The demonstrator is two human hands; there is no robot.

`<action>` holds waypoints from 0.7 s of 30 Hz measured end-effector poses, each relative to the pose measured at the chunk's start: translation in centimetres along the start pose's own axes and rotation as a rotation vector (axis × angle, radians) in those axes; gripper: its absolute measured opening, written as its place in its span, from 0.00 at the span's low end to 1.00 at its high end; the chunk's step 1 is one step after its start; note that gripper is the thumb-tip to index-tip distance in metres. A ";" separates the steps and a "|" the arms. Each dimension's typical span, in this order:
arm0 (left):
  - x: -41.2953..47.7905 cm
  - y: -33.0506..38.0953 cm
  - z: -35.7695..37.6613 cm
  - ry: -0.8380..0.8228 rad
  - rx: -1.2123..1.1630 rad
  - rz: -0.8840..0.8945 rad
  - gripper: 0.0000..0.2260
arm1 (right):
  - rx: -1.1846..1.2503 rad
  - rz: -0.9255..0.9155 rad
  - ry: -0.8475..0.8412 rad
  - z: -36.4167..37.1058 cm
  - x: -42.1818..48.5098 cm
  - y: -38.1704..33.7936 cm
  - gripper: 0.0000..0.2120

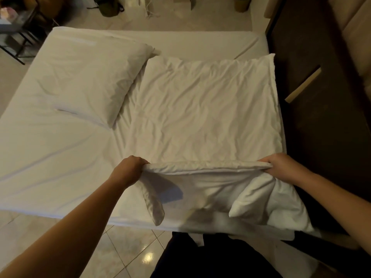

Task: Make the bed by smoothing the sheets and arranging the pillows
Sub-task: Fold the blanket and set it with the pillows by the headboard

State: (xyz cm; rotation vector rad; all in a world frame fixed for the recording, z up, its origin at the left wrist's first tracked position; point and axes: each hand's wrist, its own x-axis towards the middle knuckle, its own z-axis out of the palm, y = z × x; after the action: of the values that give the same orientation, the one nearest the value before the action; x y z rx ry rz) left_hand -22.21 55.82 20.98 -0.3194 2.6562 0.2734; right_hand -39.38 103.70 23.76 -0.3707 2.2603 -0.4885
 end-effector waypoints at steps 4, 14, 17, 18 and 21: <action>3.7 -0.5 -0.5 -0.057 -0.009 -0.026 0.20 | -0.008 0.027 -0.022 -1.4 3.2 -0.2 0.02; 18.5 -1.4 -5.1 -0.138 0.027 0.012 0.11 | -0.044 0.138 -0.043 -8.4 12.7 -1.7 0.06; 26.2 -1.2 -10.5 -0.016 0.012 0.071 0.06 | -0.178 0.138 0.084 -14.8 19.1 -3.2 0.04; 29.1 -1.0 -13.2 0.041 -0.032 0.066 0.07 | -0.240 0.138 0.176 -17.4 21.5 -4.1 0.02; 37.2 0.5 -22.4 0.284 -0.272 -0.015 0.19 | -0.304 0.117 0.495 -25.4 27.3 -7.4 0.18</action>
State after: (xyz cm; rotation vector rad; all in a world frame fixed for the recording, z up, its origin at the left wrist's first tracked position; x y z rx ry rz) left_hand -63.95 44.24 23.84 -0.4975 2.8942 0.6302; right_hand -75.46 91.76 25.57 -0.2869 2.8312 -0.1839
